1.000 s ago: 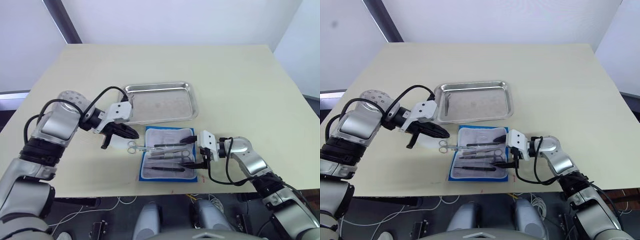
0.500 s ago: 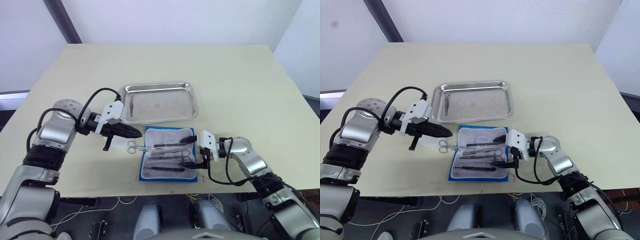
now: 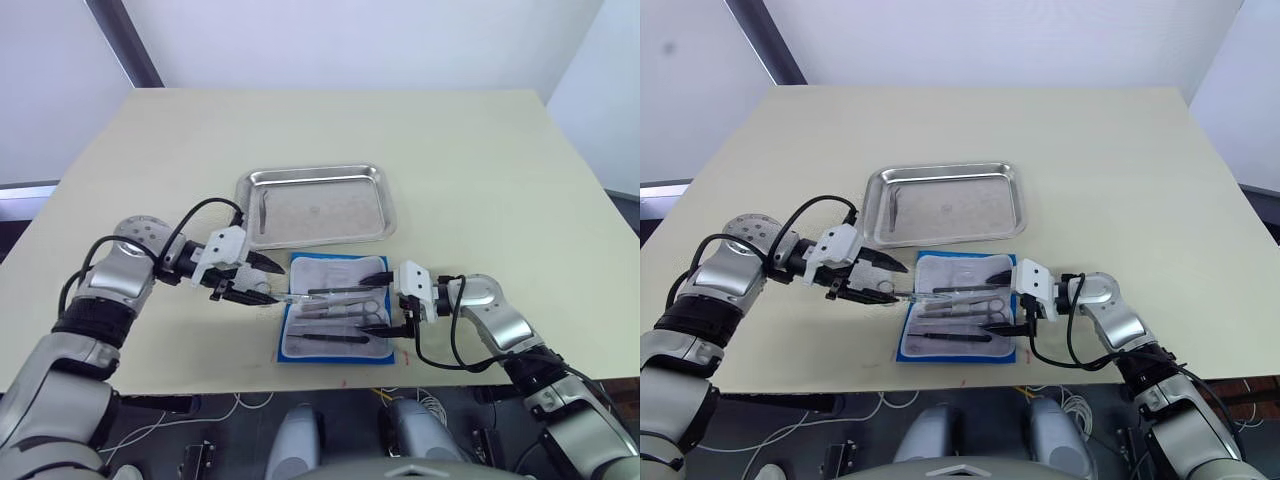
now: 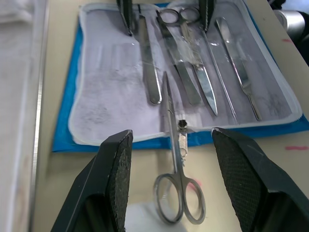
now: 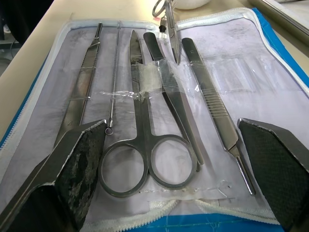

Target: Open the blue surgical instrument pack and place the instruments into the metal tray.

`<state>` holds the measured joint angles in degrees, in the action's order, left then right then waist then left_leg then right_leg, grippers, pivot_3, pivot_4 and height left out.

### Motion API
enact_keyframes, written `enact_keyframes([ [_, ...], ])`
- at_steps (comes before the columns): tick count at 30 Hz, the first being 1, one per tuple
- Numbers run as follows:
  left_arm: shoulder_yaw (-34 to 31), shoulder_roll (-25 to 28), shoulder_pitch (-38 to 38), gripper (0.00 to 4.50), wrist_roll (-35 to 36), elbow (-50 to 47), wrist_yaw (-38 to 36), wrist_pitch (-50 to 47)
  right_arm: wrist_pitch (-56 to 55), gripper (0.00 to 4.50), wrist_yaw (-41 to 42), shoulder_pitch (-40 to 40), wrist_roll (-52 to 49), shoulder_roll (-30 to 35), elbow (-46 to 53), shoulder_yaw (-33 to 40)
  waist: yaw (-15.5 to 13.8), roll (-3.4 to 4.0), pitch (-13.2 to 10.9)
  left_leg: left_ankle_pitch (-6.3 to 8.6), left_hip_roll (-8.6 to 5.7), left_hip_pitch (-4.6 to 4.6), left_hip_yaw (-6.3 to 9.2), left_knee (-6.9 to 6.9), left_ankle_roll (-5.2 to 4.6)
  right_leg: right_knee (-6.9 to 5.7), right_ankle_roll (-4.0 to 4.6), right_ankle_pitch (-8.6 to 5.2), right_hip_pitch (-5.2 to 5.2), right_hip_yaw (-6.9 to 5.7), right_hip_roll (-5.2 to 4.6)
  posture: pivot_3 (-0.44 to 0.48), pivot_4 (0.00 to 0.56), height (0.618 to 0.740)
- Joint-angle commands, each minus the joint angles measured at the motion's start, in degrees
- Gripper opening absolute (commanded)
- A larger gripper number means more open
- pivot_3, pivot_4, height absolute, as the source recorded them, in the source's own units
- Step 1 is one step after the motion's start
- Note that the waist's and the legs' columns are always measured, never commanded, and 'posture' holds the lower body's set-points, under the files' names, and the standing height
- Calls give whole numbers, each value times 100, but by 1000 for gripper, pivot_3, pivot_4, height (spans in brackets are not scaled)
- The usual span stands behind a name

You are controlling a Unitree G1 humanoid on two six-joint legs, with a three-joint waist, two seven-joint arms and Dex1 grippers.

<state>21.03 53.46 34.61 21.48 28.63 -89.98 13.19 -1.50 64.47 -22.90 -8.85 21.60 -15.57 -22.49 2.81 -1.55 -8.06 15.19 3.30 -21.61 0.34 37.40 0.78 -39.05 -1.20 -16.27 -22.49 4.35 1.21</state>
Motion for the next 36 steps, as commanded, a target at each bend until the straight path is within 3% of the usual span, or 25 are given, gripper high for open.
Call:
enact_keyframes([
  [1, 43, 10, -5, 2762, 33, 85, -252, 241, 305, 4500, -234, 337, 619, 70, -676, -348, 0, 0, 0, 0, 0, 0, 1, 0, 0, 0, 1, 1, 0, -1, 0, 0, 150, 740],
  [33, 160, -283, -15, 2762, -22, 761, -252, 270, 311, 4500, -292, 361, 613, 66, -665, -328, 0, 2, 2, 0, 0, 4, 0, 0, 0, -4, 2, 1, 1, 0, 1, 0, 150, 740],
  [36, 144, -305, -11, 2022, -8, 768, -252, 258, 314, 4500, -292, 372, 614, 78, -650, -329, 0, 2, 2, 0, 0, 4, 0, 0, 0, -4, 2, 1, 1, 0, 1, 0, 150, 740],
])
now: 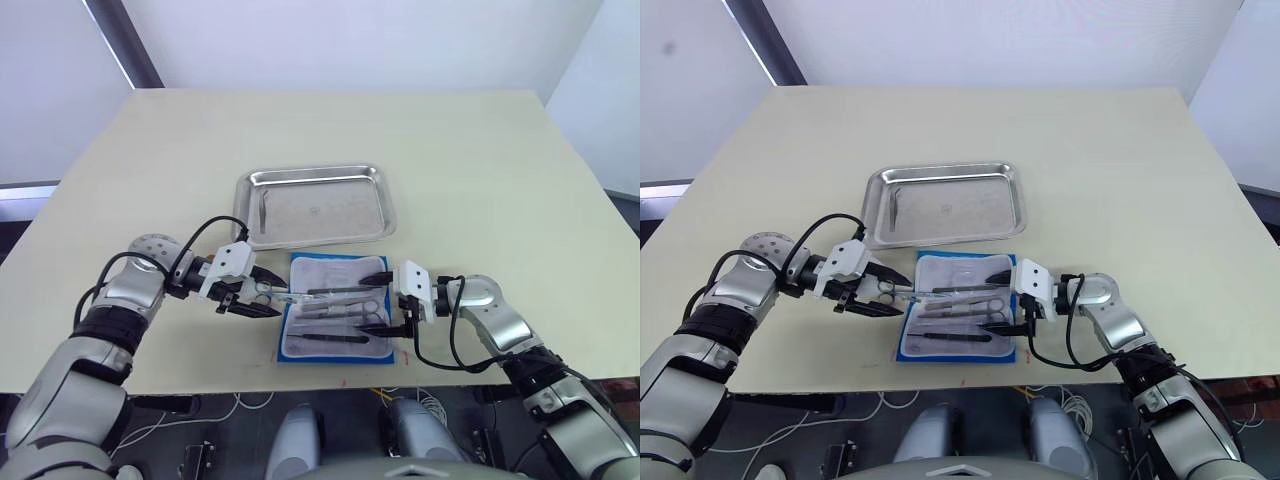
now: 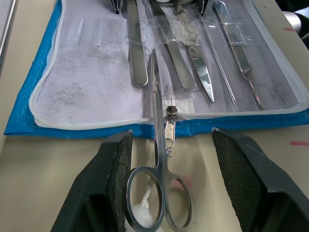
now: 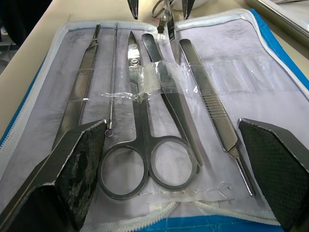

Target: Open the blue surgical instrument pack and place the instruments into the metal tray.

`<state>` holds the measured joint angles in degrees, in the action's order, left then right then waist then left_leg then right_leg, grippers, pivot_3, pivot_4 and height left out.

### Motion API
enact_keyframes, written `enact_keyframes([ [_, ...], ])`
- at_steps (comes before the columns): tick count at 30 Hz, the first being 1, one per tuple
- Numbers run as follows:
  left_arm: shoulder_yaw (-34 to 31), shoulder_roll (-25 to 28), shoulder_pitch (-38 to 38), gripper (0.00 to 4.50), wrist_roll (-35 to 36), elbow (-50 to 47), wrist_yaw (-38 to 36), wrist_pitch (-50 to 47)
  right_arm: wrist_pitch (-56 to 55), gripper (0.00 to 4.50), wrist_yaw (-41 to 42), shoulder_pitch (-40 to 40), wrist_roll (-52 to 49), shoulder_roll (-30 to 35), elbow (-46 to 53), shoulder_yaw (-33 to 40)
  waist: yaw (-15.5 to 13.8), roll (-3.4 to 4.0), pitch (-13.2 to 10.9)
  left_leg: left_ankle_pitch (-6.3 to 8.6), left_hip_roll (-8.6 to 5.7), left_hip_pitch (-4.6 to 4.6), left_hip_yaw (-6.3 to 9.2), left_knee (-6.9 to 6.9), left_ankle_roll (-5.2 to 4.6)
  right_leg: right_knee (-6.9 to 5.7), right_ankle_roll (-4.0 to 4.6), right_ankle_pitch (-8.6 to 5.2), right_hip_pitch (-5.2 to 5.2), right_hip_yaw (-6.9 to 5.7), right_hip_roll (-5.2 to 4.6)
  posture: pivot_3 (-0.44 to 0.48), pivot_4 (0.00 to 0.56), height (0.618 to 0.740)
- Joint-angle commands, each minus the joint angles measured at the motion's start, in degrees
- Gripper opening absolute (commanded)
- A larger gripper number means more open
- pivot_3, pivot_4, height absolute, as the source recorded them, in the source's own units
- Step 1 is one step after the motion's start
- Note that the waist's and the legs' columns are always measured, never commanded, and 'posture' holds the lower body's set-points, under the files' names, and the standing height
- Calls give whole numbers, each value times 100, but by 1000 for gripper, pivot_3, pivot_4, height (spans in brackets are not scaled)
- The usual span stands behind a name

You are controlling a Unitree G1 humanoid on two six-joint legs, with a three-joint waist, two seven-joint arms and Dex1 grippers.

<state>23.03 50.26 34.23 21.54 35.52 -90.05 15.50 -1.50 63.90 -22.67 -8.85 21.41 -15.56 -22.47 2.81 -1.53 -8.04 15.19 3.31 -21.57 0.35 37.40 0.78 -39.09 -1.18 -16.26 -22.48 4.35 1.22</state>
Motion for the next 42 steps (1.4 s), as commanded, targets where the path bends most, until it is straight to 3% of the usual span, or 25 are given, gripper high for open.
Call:
enact_keyframes([
  [1, -63, 9, 31, 1583, -6, 82, -245, 20, 312, 4500, -234, 350, 616, 100, -649, -330, 0, 0, 0, 0, 0, 0, 0, 0, 0, 0, 0, 0, 0, 0, 0, 0, 150, 740],
  [4, -94, -12, 40, 81, 19, 94, -245, -2, 310, 4500, -232, 352, 617, 102, -647, -332, -1, 0, 0, 0, 0, 0, 0, 0, 0, 0, 0, 0, 0, 0, 0, 0, 150, 740],
  [5, -97, -13, 42, 32, 17, 100, -245, 1, 308, 4500, -233, 350, 618, 99, -650, -332, -1, 0, 1, 0, 0, 0, 0, 0, 0, 0, 0, 0, 0, 0, 0, 0, 150, 740],
  [27, -487, -21, 97, 32, 665, -185, -245, -863, 289, 4500, -238, 331, 627, 80, -683, -342, 0, -1, 1, 0, 0, 0, 2, 0, 0, 0, -3, -2, 0, -1, 0, 0, 150, 740],
  [42, -1387, -110, 188, 32, 1232, -818, -180, -2208, 257, 4500, -216, 282, 639, 62, -738, -354, 9, -1, 0, 0, 0, -2, 3, 0, 0, 0, -20, -12, 0, -2, 1, 0, 150, 740],
])
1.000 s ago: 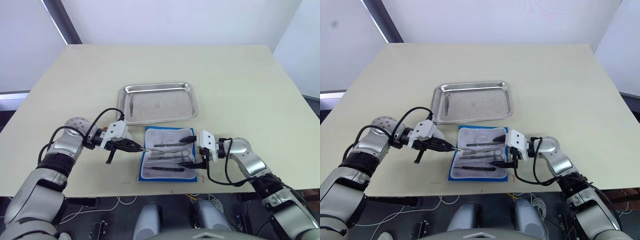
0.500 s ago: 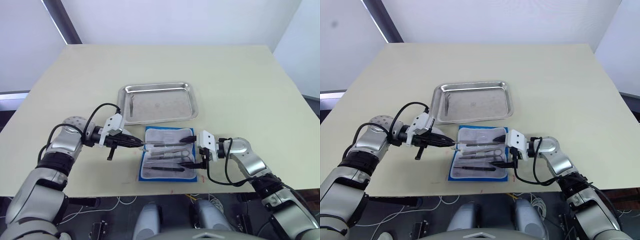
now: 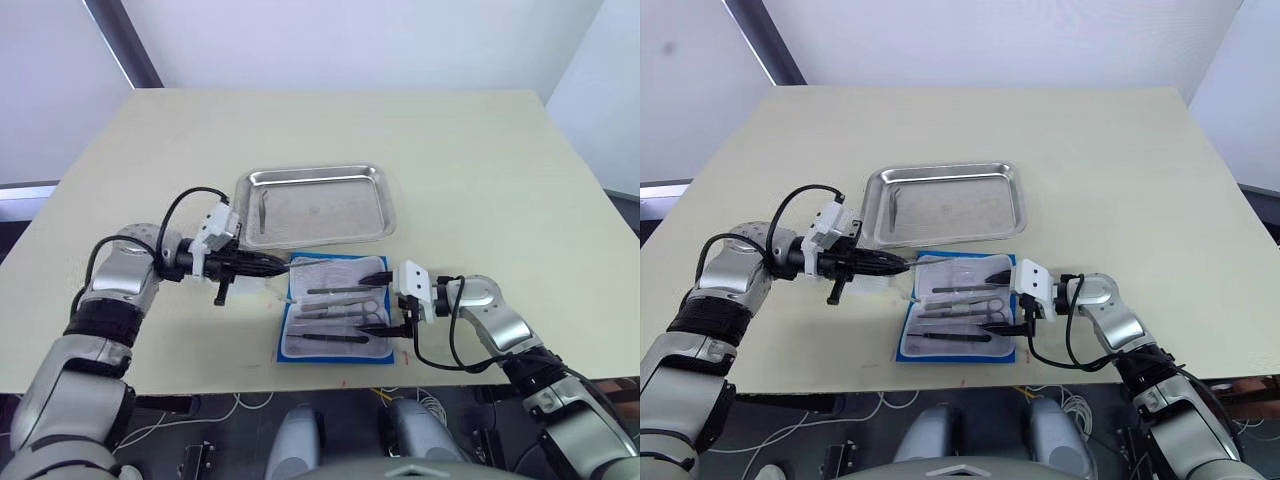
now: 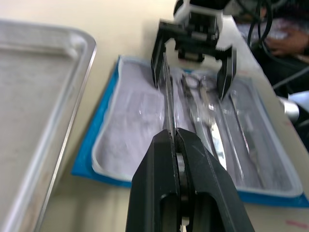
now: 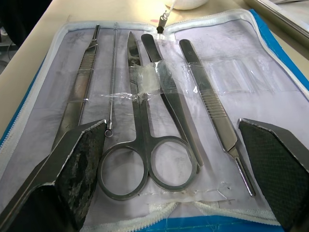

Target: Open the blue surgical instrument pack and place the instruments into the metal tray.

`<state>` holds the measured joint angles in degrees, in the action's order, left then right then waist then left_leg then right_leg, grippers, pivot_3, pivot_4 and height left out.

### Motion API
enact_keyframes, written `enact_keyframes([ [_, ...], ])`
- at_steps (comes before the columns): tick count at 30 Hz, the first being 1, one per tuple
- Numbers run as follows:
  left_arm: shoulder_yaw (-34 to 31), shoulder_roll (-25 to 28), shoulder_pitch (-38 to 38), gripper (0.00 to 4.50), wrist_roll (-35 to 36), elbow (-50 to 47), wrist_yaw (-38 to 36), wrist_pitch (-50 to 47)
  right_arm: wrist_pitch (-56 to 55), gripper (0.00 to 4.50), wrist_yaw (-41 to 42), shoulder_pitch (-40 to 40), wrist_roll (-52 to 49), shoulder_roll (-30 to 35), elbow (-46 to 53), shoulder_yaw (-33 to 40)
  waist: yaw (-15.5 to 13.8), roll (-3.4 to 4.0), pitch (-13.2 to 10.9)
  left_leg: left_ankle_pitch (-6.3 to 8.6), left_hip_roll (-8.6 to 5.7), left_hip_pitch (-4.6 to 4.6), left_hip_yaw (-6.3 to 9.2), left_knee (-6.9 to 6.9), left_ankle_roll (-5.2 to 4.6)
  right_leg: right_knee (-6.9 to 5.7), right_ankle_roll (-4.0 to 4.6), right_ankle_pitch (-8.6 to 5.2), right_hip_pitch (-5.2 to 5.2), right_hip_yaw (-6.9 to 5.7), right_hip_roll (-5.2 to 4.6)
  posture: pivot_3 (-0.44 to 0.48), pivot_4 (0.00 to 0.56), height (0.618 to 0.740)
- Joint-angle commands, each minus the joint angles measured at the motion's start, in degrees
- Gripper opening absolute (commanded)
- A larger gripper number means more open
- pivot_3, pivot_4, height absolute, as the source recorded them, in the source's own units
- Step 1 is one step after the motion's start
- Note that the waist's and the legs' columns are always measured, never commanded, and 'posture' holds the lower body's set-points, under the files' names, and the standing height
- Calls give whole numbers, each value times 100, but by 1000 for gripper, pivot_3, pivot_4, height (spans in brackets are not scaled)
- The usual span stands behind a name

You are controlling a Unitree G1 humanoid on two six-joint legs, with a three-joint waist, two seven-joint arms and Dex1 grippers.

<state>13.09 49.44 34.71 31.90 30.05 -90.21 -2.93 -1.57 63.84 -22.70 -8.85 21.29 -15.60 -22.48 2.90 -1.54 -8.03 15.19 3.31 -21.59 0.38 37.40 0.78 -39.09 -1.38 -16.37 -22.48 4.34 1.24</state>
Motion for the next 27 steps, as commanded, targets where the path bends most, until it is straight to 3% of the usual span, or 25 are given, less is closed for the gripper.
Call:
enact_keyframes([
  [1, -491, -58, 133, 32, 215, -367, -101, -511, 261, 4500, -208, 282, 640, 73, -739, -356, 1, -1, 0, 0, 0, 0, 1, 0, 0, 0, 0, 0, 0, -1, 0, 0, 150, 740],
  [9, -1290, -512, 130, 32, 607, -1617, 1325, -2165, 253, 4500, -170, 261, 641, 84, -749, -368, 11, -1, 0, 0, 0, -2, 4, 0, 0, 0, -2, -1, 1, -2, 0, 0, 150, 740],
  [20, -1731, -1722, 207, 32, 189, -3150, 4869, -3684, 263, 4500, -161, 261, 634, 94, -742, -363, 25, -2, 0, 0, 0, -2, 9, 0, 1, 1, -4, 2, 5, -1, -3, 0, 150, 740],
  [27, -2056, -2477, 250, 32, -247, -3351, 6920, -4373, 283, 4500, -171, 328, 626, 118, -678, -354, 33, -2, 0, 0, -2, -1, 12, 0, 1, 1, 17, 14, 6, -4, -5, 0, 150, 740],
])
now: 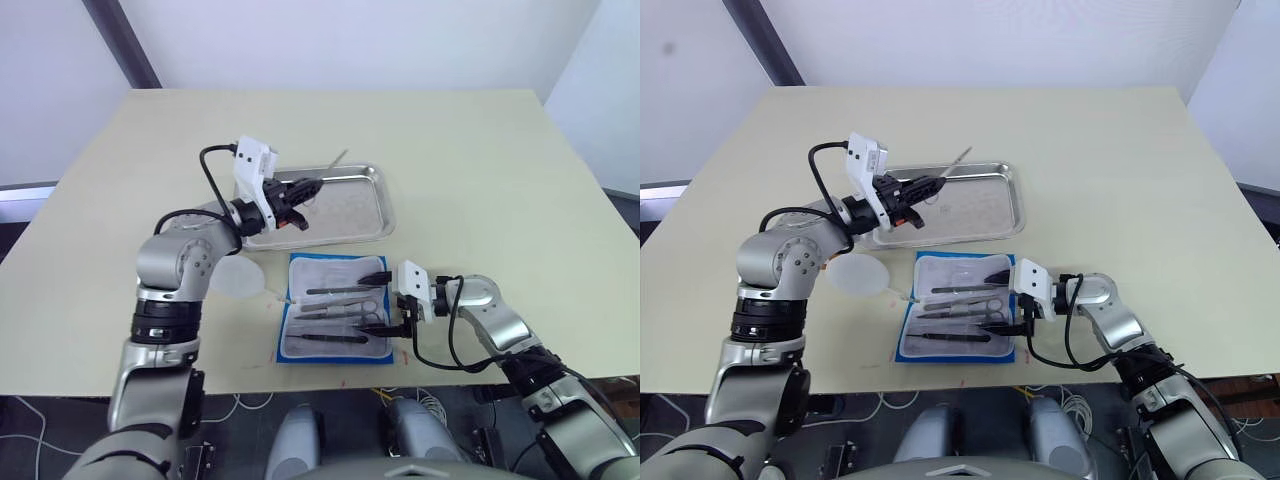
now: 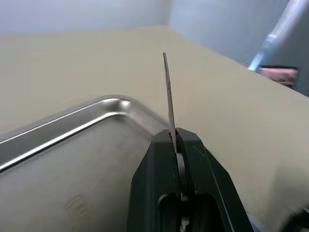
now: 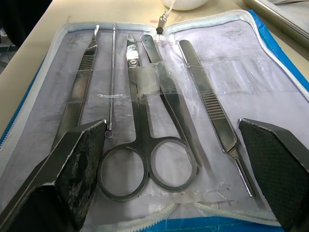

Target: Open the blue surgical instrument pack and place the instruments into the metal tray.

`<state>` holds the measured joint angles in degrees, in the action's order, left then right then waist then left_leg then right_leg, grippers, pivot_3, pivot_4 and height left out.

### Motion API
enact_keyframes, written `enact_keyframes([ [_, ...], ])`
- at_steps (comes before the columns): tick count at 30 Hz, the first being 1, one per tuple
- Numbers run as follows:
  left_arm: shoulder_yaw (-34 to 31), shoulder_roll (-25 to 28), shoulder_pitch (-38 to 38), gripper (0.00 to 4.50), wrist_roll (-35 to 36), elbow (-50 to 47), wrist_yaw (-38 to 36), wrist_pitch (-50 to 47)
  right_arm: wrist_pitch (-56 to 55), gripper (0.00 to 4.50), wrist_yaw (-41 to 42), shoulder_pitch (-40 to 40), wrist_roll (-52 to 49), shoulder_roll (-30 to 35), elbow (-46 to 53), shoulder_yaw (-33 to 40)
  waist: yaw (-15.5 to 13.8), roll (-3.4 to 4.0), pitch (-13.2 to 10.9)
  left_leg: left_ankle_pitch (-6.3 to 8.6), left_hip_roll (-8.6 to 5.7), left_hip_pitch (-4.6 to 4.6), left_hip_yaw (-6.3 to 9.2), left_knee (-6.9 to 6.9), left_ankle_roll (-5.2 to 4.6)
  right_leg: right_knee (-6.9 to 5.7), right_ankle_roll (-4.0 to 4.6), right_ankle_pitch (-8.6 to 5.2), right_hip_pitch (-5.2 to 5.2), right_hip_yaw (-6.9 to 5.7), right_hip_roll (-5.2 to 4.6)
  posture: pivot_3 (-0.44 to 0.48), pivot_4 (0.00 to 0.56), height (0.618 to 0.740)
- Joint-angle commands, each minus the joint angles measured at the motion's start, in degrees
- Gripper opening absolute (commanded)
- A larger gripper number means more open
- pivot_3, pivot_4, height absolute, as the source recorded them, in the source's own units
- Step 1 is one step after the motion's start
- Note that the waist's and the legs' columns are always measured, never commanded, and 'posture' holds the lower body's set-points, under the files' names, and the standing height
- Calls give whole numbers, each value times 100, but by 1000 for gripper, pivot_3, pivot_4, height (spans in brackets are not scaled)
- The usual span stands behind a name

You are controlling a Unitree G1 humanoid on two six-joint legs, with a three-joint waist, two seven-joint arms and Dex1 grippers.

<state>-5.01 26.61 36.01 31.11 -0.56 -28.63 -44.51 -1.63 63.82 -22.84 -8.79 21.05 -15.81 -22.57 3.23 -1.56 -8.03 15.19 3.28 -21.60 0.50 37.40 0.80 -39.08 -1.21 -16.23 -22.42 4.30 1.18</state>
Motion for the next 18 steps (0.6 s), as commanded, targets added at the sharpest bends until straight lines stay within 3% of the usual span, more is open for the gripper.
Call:
enact_keyframes([
  [1, -292, -298, 104, 32, -218, -336, 1017, -327, 291, 4500, -168, 352, 620, 148, -648, -344, 0, -1, 0, 0, 0, 0, 1, 0, 0, 0, 0, 0, 0, 0, 0, 0, 150, 740],
  [7, -351, -650, -8, 32, -804, -333, 2256, -804, 296, 4500, -152, 368, 618, 168, -637, -344, 0, -1, 1, 0, -2, 1, 3, 0, 1, 1, 1, 1, 2, -1, -4, 0, 150, 740],
  [18, -390, -999, 88, 32, -1435, 212, 2972, -1003, 256, 4500, -106, 291, 625, 118, -721, -378, -1, -3, 1, -1, -6, 1, 4, -1, 4, 2, 1, 2, 3, -5, -9, 0, 150, 740],
])
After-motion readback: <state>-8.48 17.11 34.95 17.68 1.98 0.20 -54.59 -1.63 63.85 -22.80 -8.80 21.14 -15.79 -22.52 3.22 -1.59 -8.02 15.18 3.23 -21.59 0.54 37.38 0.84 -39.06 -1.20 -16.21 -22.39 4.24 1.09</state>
